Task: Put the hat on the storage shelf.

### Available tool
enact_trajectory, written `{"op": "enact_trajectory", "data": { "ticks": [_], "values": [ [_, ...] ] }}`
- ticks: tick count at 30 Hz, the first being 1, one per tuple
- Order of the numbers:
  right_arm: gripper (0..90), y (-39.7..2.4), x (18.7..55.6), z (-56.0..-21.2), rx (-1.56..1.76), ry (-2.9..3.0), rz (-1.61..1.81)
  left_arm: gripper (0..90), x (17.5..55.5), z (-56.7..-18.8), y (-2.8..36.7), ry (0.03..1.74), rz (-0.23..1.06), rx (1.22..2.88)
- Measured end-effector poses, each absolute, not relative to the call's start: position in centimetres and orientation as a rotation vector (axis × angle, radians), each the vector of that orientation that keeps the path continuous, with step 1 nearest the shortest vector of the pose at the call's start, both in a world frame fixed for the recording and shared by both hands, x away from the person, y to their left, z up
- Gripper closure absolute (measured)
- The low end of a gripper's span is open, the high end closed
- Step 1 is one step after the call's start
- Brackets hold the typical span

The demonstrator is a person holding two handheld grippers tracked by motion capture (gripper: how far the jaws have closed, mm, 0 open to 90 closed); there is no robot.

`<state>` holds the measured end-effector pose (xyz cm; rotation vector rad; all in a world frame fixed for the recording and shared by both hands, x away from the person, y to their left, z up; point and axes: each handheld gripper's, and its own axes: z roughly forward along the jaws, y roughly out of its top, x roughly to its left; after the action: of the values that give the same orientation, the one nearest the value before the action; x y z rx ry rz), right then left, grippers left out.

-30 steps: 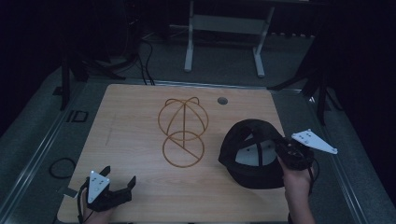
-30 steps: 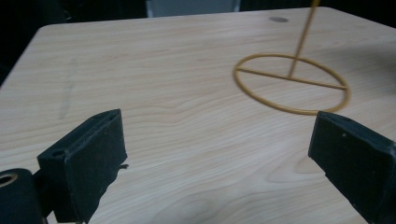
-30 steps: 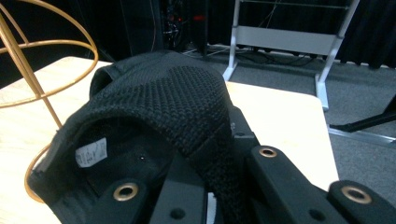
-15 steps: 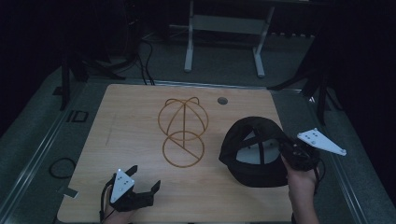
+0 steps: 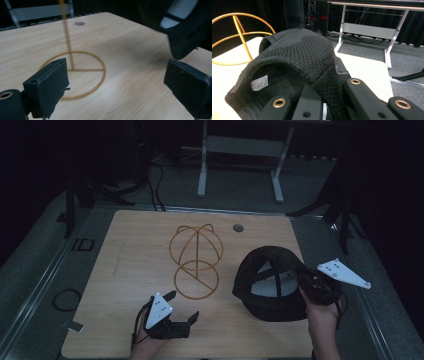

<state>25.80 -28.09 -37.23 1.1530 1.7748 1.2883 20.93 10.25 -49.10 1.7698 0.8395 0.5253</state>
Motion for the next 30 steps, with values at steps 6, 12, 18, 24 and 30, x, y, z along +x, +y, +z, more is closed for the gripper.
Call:
{"op": "enact_trajectory", "data": {
  "ticks": [6, 12, 18, 24, 30],
  "values": [
    [88.2, -27.9, 25.7, -37.3, 1.148, 1.779, 1.299, 6.2, 21.9, -47.6, 7.7, 0.777, 0.492, 1.78],
    [88.2, -27.6, 25.3, -37.3, 1.132, 1.792, 1.311, 7.1, 22.8, -46.5, 5.2, 0.725, 0.494, 1.801],
    [88.2, -27.2, 24.9, -37.0, 1.104, 1.804, 1.333, 7.1, 23.8, -45.7, 3.0, 0.694, 0.479, 1.815],
    [88.1, -26.8, 24.2, -36.6, 1.07, 1.813, 1.356, 10.9, 24.5, -44.9, 1.7, 0.695, 0.484, 1.798],
    [88.1, -26.3, 23.6, -36.3, 1.036, 1.832, 1.376, 16.2, 25.1, -44.2, 0.8, 0.693, 0.488, 1.78]
  ]
}}
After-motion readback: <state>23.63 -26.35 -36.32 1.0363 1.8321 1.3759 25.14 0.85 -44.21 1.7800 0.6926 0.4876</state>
